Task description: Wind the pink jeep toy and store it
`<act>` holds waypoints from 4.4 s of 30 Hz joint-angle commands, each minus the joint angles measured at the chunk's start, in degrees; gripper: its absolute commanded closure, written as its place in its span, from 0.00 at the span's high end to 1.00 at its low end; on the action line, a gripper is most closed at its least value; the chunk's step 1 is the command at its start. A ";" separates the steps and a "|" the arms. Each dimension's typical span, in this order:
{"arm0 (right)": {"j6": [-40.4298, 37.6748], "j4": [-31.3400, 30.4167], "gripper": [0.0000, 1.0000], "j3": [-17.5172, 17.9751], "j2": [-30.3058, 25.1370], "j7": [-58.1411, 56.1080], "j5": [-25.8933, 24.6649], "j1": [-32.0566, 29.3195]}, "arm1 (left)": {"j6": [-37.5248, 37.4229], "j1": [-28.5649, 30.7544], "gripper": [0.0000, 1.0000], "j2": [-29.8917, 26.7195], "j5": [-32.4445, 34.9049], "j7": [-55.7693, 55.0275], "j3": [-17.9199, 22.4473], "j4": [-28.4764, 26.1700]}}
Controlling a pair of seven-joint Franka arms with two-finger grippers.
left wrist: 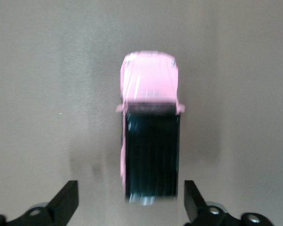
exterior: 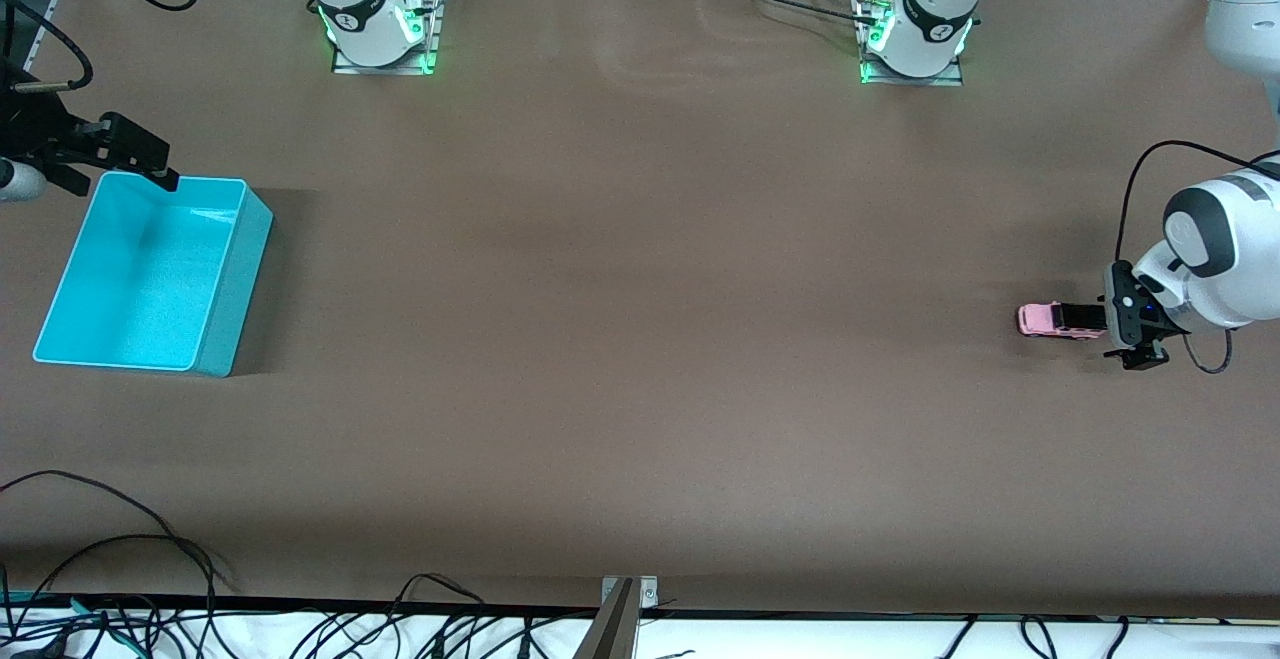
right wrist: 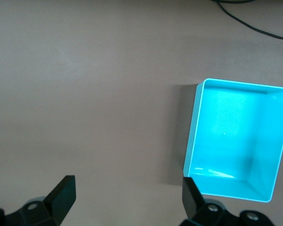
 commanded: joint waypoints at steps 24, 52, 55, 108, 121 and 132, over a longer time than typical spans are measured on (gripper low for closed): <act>-1.57 1.03 1.00 -0.22 0.35 -0.61 0.85 -0.24 | -29.88 -7.12 1.00 -4.48 1.43 -18.24 -0.49 17.51; -1.66 1.03 1.00 -0.22 0.35 -0.61 0.85 -0.15 | -43.43 -16.88 1.00 -10.45 -2.35 -48.30 -2.68 24.29; -1.66 1.03 1.00 -0.14 0.35 -0.61 0.85 -0.15 | -44.40 -18.46 1.00 -11.51 -2.44 -51.82 -2.68 24.29; -2.18 0.68 1.00 -0.40 1.14 -0.61 0.67 -0.50 | -32.97 -20.04 1.00 -32.34 -5.78 -85.20 -0.22 8.38; -5.26 0.76 1.00 -0.49 1.31 3.08 -0.03 -0.77 | -37.80 -22.07 1.00 -39.20 -2.97 -106.31 -0.31 3.46; -5.44 0.50 1.00 -0.49 2.19 3.34 -0.03 -0.85 | -43.61 -22.24 1.00 -37.35 -3.58 -112.03 -0.84 7.33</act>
